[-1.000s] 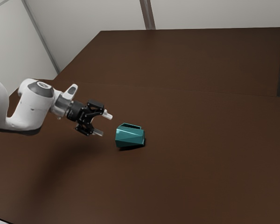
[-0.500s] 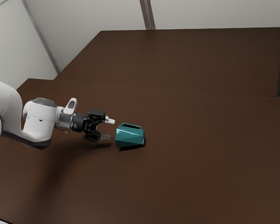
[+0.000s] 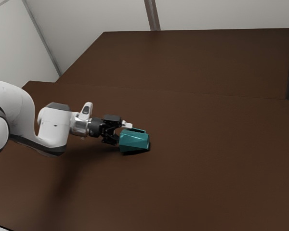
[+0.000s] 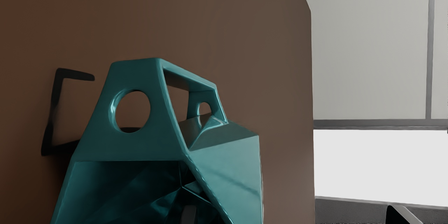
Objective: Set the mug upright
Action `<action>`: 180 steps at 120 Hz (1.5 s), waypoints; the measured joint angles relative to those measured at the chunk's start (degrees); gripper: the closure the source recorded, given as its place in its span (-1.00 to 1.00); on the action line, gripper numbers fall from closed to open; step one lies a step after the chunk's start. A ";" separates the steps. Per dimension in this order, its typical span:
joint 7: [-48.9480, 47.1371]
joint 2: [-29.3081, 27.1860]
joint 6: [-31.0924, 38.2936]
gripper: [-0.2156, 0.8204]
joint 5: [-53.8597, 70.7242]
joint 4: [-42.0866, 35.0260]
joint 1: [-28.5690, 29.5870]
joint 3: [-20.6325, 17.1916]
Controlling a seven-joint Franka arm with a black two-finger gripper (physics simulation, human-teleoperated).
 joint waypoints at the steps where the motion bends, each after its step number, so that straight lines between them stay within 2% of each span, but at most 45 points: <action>1: 0.10 0.02 0.01 -0.54 -0.06 0.00 0.00 -0.05; 9: 0.85 0.10 0.10 -0.39 -0.48 -0.03 -0.08 -0.27; 23: 1.75 0.18 0.21 0.18 -0.82 -0.09 -0.10 -0.36; 31: 2.13 0.32 0.18 0.42 -0.86 -0.11 -0.09 -0.36; 42: 2.58 0.59 0.00 0.63 -0.89 -0.12 -0.09 -0.36; 55: 2.99 0.63 -0.19 0.78 -0.91 -0.12 -0.10 -0.37; 93: 3.69 -0.46 -0.09 0.89 -0.63 0.25 -0.16 -0.37; 106: 3.76 -2.45 0.15 0.90 3.00 5.26 -0.11 -0.26; 121: 1.28 -4.50 0.37 0.91 21.43 18.82 -0.55 -0.39; 131: -1.63 -5.26 0.51 0.91 37.65 22.50 -1.39 -1.07; 143: -5.66 -5.35 1.98 0.92 56.98 23.36 -1.96 -3.38; 153: -9.65 -4.83 3.97 0.92 67.76 22.85 -2.78 -4.07; 180: -22.05 -1.89 11.12 0.92 78.45 17.41 -4.13 -4.28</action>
